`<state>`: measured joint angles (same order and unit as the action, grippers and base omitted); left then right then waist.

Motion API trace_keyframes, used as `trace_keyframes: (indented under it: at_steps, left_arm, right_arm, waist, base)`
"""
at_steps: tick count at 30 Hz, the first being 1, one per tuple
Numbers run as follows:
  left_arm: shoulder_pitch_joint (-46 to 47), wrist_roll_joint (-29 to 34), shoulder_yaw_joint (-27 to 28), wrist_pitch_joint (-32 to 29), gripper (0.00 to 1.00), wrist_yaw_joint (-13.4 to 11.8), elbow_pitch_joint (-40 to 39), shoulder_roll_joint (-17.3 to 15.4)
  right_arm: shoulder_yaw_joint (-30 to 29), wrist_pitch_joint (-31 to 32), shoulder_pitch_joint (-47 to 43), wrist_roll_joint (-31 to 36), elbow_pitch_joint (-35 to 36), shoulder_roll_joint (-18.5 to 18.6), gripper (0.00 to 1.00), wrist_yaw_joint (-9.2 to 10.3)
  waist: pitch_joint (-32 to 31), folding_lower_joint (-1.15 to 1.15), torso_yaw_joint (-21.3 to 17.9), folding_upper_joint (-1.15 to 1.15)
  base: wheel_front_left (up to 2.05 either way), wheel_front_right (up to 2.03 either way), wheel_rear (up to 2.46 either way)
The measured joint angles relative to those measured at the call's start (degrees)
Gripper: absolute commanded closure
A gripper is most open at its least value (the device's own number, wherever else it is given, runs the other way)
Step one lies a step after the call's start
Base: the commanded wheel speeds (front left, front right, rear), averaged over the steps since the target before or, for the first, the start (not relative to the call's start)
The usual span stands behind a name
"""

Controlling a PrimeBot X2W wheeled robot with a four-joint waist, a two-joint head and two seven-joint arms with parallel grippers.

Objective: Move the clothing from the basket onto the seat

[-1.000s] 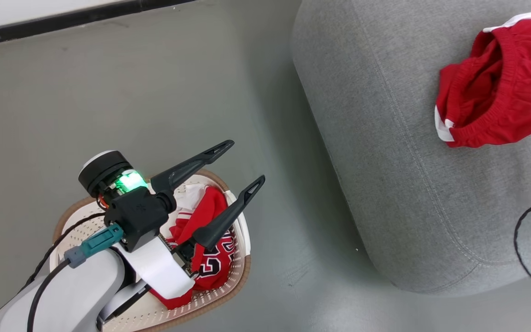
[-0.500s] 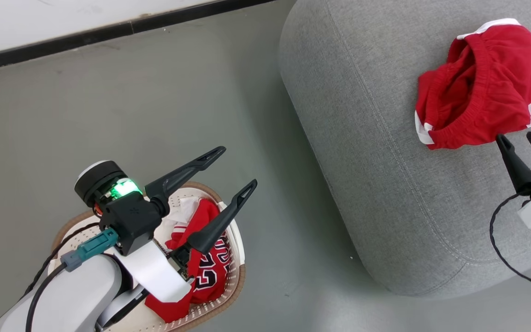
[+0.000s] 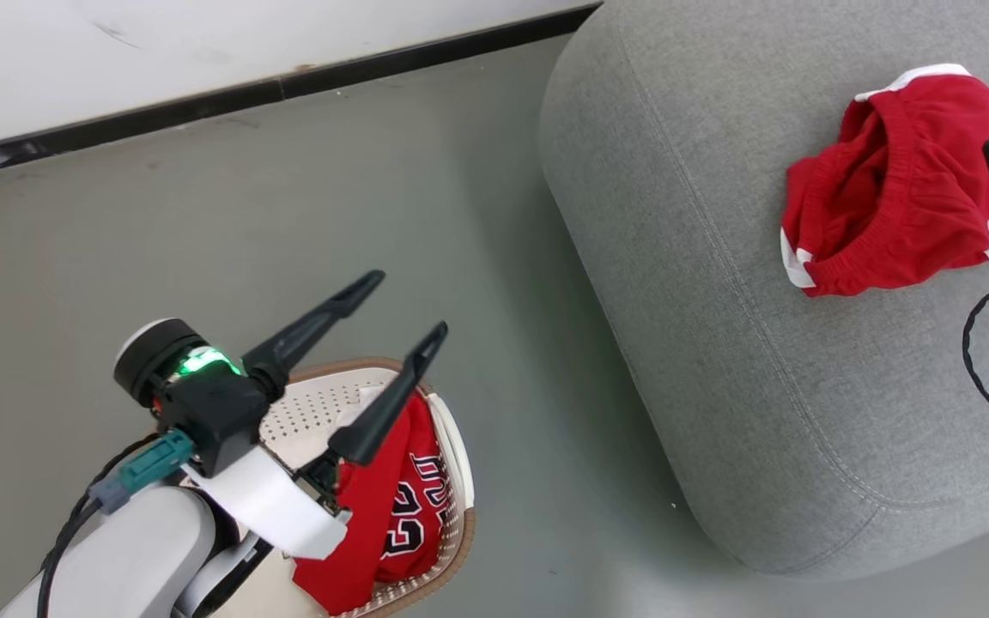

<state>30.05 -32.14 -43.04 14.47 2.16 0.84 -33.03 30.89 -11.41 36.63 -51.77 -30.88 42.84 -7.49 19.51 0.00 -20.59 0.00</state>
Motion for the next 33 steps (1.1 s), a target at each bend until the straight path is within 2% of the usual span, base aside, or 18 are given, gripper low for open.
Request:
trace_keyframes:
  at_steps: [9, 20, 33]
  left_arm:
    - [-3.2, -0.4, 6.0, 0.2, 0.0, -5.3, 0.0, 1.6]
    - [-8.1, -1.0, 13.6, 0.2, 0.0, -12.5, 1.2, 3.8]
    - [-14.2, -0.9, 18.2, 0.2, 0.0, -17.2, 2.9, 5.3]
  right_arm:
    - [-1.5, -1.7, 2.8, 4.6, 1.6, -2.4, 0.0, 0.0]
    - [-3.3, -2.5, 3.6, 10.2, 2.4, -8.7, 0.0, 0.0]
    - [-6.9, -2.7, 0.5, 16.3, 1.9, -17.4, 0.0, 0.0]
  waist:
    - [-1.9, 0.0, 2.5, 0.0]
    - [-4.4, 0.0, 6.3, 0.0]
    - [-7.6, 0.0, 10.6, 0.0]
  base:
    - [0.0, 0.0, 0.0]
    - [0.0, 0.0, 0.0]
    - [0.0, 0.0, 0.0]
